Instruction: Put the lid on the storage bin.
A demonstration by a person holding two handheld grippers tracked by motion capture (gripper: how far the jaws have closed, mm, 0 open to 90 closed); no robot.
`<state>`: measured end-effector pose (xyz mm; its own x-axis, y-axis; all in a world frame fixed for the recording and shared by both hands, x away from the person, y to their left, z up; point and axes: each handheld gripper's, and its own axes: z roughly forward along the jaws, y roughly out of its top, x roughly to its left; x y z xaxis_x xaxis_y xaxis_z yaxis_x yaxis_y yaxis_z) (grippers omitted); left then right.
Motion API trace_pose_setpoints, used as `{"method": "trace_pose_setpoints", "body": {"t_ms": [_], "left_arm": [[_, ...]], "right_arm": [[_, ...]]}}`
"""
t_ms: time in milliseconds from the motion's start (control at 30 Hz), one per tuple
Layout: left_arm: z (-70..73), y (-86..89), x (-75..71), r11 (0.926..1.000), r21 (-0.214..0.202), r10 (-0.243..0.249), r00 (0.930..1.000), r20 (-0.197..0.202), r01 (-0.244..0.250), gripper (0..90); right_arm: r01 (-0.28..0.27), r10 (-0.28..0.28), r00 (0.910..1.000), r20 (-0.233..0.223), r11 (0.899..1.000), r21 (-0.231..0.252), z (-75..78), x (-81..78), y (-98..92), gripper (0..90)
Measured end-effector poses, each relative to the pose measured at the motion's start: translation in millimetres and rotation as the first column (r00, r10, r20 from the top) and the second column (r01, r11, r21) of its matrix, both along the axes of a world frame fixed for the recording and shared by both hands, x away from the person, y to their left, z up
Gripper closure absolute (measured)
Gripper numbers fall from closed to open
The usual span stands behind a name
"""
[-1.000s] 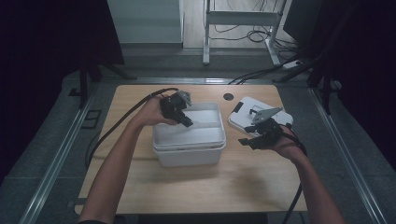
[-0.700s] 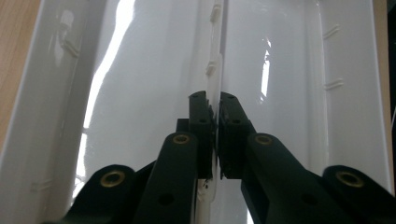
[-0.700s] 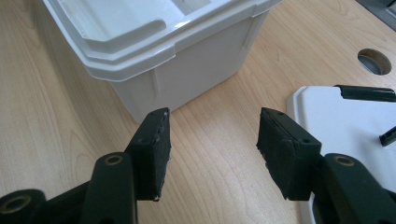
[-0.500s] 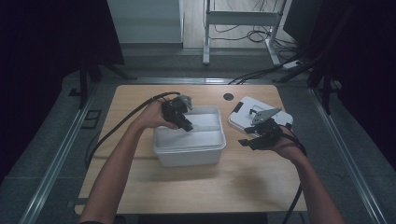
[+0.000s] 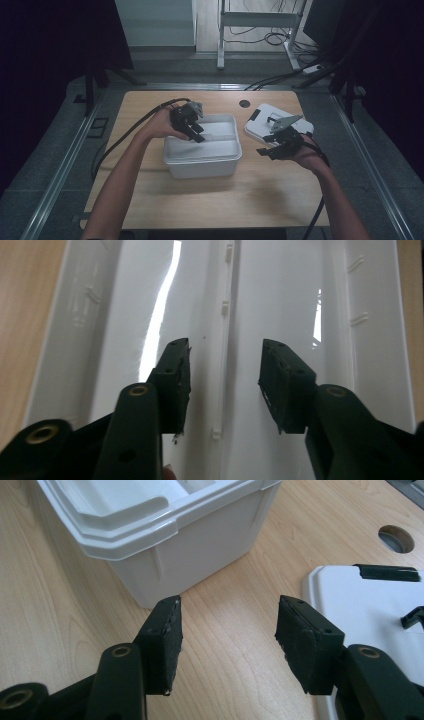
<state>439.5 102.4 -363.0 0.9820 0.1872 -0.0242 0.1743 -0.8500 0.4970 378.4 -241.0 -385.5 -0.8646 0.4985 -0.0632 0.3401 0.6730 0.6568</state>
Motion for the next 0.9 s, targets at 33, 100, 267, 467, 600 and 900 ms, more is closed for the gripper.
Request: {"method": "trace_pose_setpoints", "body": {"t_ms": [33,100,267,467,600,900], "left_arm": [[2.2,2.0,-1.1,1.0000,0.002,0.007,0.9999,0.009,-0.007,51.1],[8.1,8.2,-4.2,0.9997,0.002,0.025,0.9988,0.043,-0.025,48.6],[17.2,25.5,-13.2,0.9976,-0.020,0.068,0.9937,0.090,-0.066,46.7],[18.9,50.3,-30.8,0.9925,-0.056,0.116,0.9819,0.150,-0.109,45.0],[19.2,64.1,-40.8,0.9896,-0.074,0.134,0.9750,0.177,-0.123,44.1],[14.8,97.7,-60.0,0.9658,-0.123,0.249,0.9481,0.197,-0.228,43.2]], "right_arm": [[0.002,-0.002,1.0000,0.000,1.000,-0.003,0.9,0.5,-0.2,43.7],[0.004,-0.004,1.0000,0.002,1.000,0.000,1.8,1.1,-0.5,43.4],[0.021,-0.021,0.9997,0.015,1.000,0.003,6.3,4.5,-5.7,42.4],[0.042,-0.042,0.9991,0.007,0.999,-0.004,7.5,13.7,-12.5,42.1],[0.058,-0.058,0.9983,-0.001,0.998,-0.019,5.5,21.2,-16.0,41.8],[0.077,-0.077,0.9970,-0.003,0.996,-0.055,3.2,39.3,-26.2,42.2]]}}
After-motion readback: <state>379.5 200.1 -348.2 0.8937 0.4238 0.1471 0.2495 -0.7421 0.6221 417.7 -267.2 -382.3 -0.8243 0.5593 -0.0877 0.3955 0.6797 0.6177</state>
